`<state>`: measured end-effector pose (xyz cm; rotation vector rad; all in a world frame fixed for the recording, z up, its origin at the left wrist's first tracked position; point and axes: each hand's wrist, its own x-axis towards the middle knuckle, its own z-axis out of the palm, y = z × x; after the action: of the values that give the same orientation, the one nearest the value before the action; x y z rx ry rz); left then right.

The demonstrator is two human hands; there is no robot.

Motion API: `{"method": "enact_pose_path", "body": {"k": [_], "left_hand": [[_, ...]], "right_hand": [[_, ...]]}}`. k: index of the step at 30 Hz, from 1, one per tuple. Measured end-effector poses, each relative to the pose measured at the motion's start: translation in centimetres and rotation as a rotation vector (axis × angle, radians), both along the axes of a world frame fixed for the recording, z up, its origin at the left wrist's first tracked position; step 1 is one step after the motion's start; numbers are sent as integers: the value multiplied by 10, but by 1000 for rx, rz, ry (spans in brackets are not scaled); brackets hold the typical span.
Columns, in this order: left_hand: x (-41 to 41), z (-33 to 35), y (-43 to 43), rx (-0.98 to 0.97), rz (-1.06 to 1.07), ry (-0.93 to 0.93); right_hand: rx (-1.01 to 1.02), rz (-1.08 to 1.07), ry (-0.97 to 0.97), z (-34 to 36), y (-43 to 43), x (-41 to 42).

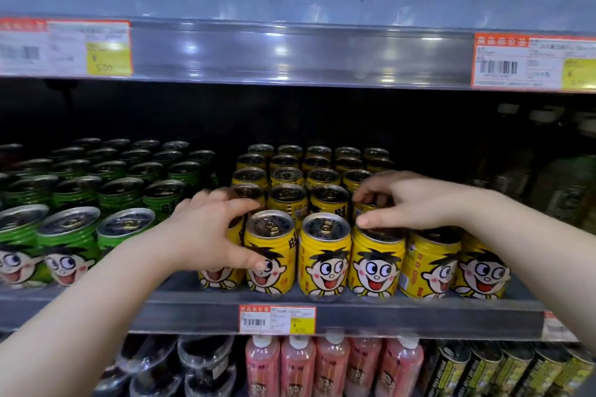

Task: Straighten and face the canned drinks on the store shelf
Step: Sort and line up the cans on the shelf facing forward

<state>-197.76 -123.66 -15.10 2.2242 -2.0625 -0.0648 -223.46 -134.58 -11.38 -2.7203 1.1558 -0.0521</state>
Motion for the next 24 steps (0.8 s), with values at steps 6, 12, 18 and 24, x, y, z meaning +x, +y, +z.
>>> {"method": "enact_pose_path", "body": {"k": [6, 12, 18, 24], "left_hand": [[16, 0, 5, 0, 28, 365], [21, -14, 1, -57, 13, 320], [23, -15, -3, -70, -3, 282], [21, -8, -13, -264, 102, 334]], "right_hand": [[-268, -144, -12, -4, -28, 28], [39, -191, 69, -3, -52, 7], [13, -154, 88, -2, -54, 4], [-7, -335, 159, 9, -67, -29]]}}
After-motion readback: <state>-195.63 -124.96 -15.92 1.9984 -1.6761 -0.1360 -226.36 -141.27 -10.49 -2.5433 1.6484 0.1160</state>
